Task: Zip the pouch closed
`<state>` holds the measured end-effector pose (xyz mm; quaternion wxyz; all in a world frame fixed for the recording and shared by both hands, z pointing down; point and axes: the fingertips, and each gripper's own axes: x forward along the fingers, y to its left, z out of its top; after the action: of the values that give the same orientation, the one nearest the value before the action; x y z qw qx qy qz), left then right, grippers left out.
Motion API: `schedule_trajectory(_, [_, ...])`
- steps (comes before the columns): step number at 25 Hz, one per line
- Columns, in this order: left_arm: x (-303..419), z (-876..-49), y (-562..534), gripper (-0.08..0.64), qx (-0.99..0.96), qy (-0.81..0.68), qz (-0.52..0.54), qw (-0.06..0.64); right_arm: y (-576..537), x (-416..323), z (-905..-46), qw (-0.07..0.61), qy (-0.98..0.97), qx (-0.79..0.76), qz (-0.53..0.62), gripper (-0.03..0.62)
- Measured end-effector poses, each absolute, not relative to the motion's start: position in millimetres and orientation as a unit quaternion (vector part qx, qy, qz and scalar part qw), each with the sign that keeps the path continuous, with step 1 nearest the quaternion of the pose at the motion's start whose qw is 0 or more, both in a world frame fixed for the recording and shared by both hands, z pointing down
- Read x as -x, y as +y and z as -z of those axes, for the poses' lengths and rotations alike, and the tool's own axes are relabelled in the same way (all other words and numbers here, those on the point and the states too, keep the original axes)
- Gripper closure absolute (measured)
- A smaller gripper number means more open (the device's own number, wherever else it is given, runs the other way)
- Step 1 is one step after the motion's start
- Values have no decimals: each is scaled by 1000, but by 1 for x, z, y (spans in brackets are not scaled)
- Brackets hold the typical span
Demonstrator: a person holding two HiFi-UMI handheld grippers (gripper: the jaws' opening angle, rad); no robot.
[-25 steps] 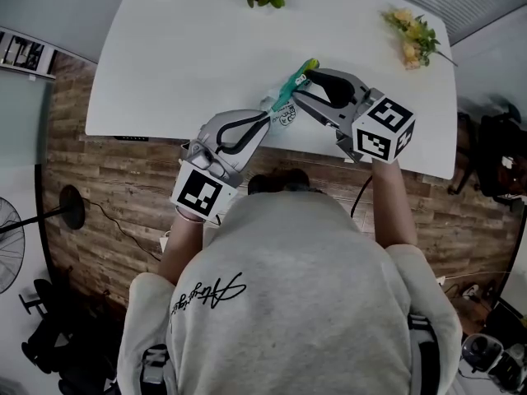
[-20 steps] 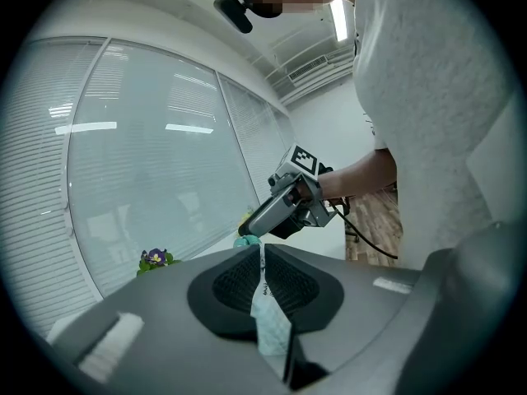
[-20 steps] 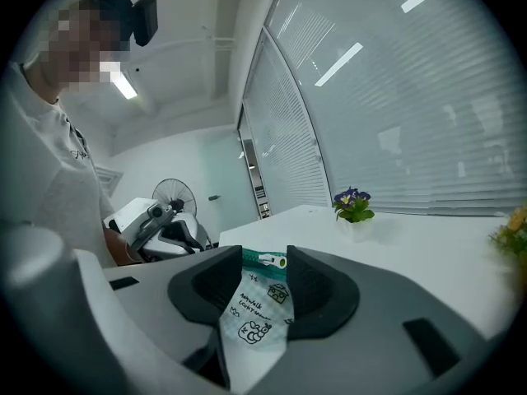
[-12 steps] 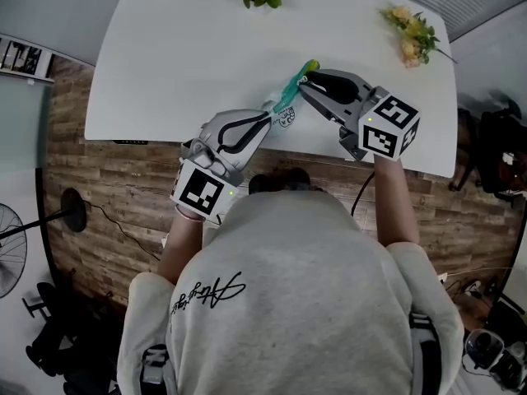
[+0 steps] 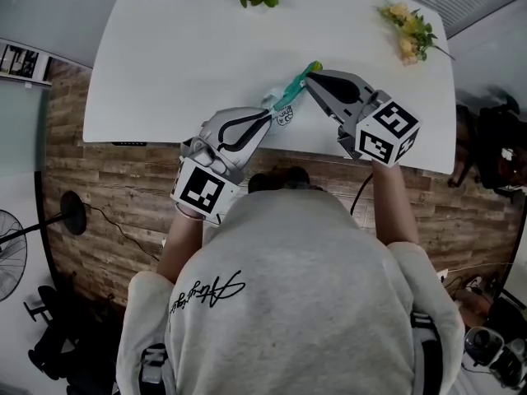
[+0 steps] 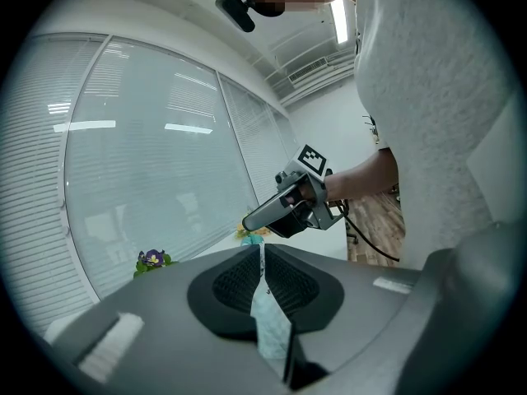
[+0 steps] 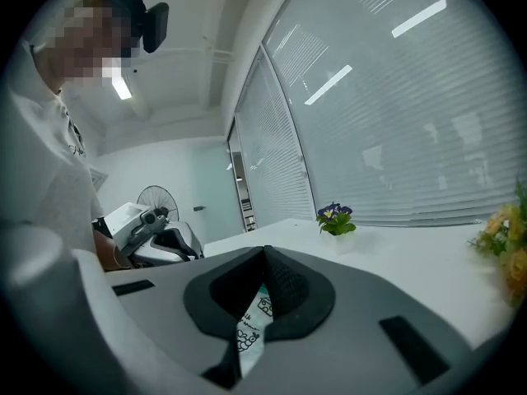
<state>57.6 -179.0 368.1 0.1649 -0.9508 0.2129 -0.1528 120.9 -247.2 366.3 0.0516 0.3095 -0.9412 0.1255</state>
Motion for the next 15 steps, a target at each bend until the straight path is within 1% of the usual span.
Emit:
schedule_trajectory(3, [-58, -367, -178, 541, 951, 211, 152, 165, -248, -128, -368, 25, -938, -314, -146, 589])
schedule_trajectory(4, [-58, -367, -177, 541, 952, 211, 151, 165, -247, -129, -369, 17, -940, -303, -158, 554])
schedule_trajectory(5, [-57, -368, -177, 541, 952, 210, 151, 165, -246, -128, -371, 14, -943, -285, -170, 477])
schedule_trajectory(6, [-57, -368, -177, 541, 952, 210, 152, 165, -244, -126, -374, 17, -947, -264, -179, 429])
schedule_trajectory(7, [-57, -369, -177, 541, 952, 210, 153, 165, -242, -124, -376, 26, -951, -247, -182, 420])
schedule_trajectory(15, [-58, -372, -176, 541, 951, 204, 159, 167, -238, -115, -390, 103, -966, -178, -156, 420])
